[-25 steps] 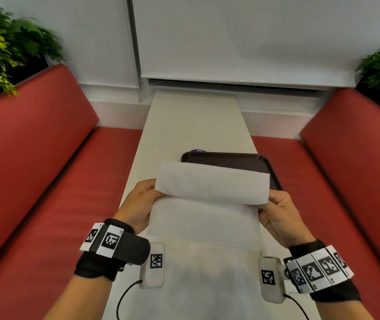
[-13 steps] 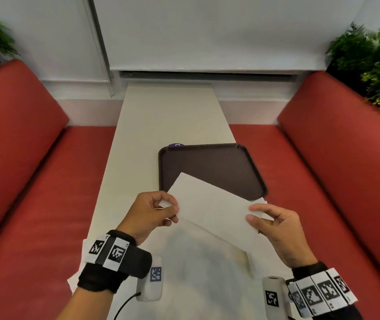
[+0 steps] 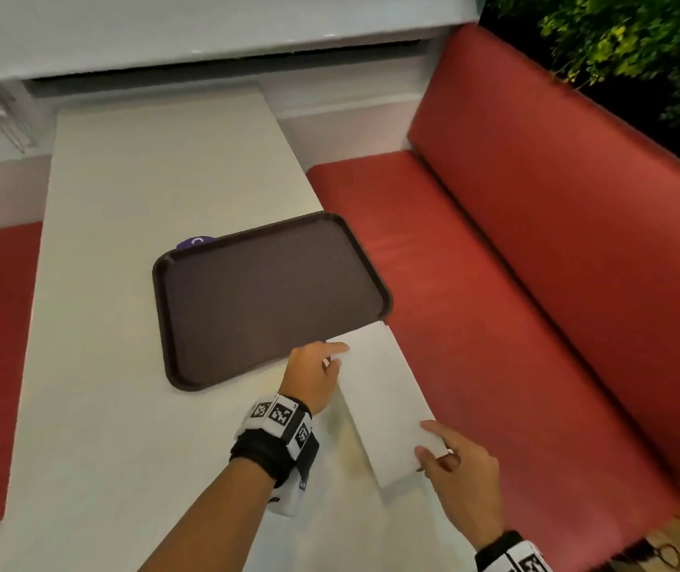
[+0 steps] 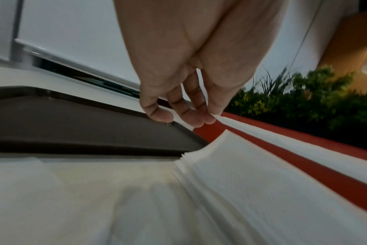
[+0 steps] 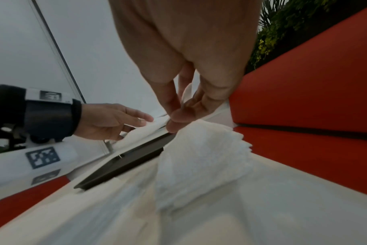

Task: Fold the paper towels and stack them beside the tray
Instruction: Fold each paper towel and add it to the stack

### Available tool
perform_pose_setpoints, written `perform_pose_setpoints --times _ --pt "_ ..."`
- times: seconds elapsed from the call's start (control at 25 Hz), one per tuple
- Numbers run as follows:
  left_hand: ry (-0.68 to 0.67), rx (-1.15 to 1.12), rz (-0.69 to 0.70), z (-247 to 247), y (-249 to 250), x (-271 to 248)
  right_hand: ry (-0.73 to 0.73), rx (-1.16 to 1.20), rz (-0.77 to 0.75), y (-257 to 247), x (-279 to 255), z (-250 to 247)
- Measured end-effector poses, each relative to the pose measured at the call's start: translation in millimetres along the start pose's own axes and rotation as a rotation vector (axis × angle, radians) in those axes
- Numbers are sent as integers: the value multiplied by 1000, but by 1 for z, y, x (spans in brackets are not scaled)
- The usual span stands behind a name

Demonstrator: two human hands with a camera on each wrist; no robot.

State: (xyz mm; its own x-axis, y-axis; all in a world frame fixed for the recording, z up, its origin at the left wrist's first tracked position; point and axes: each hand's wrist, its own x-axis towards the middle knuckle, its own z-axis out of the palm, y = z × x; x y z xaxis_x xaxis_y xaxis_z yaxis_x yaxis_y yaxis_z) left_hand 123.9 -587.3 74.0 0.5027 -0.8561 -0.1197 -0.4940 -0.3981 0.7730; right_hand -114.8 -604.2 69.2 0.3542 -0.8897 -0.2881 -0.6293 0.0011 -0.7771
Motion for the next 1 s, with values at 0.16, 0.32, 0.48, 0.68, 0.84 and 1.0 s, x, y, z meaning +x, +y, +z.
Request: perform_pose_setpoints --times 0.16,0.32,0.48,0.68,0.84,1.0 --pt "-220 397 -48 31 -16 29 -4 -121 -37 20 25 13" --pt "-415 655 -55 52 -18 47 -66 -202 -27 37 39 19" --pt "-442 726 -84 57 -15 48 -165 -279 42 42 40 14" --pt "-138 473 -101 7 -11 -8 -42 -358 -112 10 18 3" --pt "-71 199 -314 -57 -64 -129 -100 -336 -315 -40 1 34" --pt "56 11 -613 -83 -104 -260 -576 -530 -421 -80 -19 133"
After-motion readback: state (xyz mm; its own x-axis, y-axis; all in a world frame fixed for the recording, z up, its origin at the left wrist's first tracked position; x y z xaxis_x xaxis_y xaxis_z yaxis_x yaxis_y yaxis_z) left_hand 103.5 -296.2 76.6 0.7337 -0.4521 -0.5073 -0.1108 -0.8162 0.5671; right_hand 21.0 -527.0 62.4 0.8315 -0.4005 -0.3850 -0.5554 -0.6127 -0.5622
